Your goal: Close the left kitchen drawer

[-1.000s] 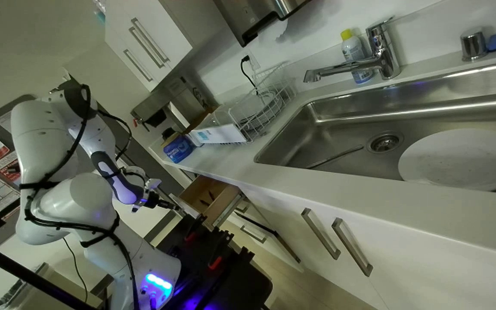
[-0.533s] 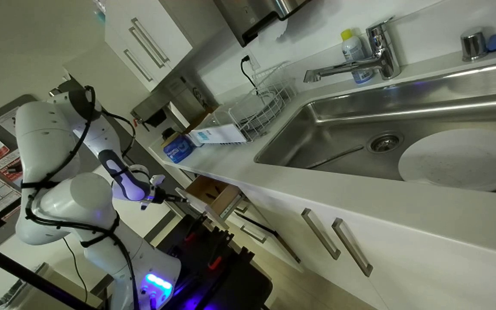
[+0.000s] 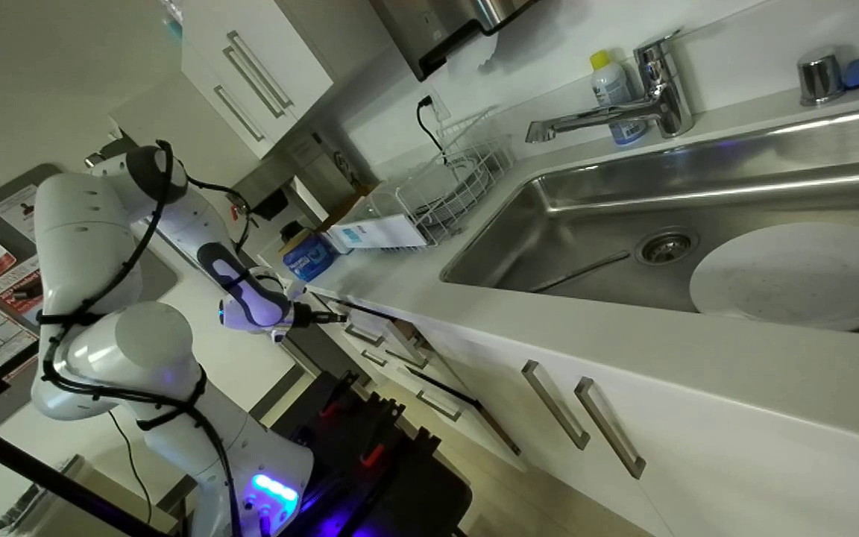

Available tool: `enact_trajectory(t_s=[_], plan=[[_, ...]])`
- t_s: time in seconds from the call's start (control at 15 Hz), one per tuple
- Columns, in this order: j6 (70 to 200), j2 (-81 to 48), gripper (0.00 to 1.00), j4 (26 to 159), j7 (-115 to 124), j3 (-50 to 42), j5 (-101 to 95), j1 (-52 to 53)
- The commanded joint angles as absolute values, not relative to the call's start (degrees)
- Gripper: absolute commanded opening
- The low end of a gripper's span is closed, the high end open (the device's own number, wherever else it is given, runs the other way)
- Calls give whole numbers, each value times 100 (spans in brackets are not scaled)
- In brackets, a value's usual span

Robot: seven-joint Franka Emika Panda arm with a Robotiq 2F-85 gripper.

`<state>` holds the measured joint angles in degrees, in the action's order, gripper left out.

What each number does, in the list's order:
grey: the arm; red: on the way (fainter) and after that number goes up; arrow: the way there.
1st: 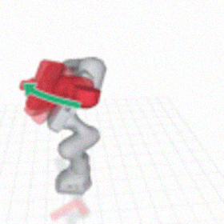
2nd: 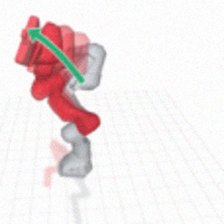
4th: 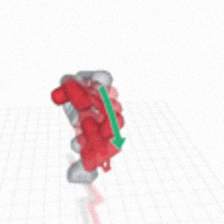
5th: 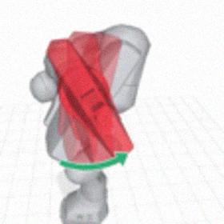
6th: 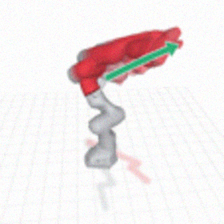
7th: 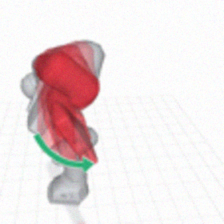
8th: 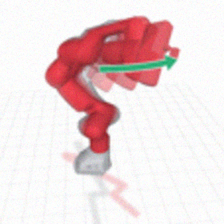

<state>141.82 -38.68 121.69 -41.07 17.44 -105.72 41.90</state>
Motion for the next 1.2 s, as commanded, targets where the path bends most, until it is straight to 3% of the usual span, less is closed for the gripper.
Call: enact_trajectory(t_s=[0.0,0.33,0.73,1.13], plan=[[14101,-4037,0,11870,-3946,1783,-10913,3953],[14083,-3717,0,12165,-3690,2275,-10037,3888],[12772,-2780,0,12899,-3899,3138,-7347,4110],[12141,-1794,0,13272,-3932,3693,-6185,4093]])
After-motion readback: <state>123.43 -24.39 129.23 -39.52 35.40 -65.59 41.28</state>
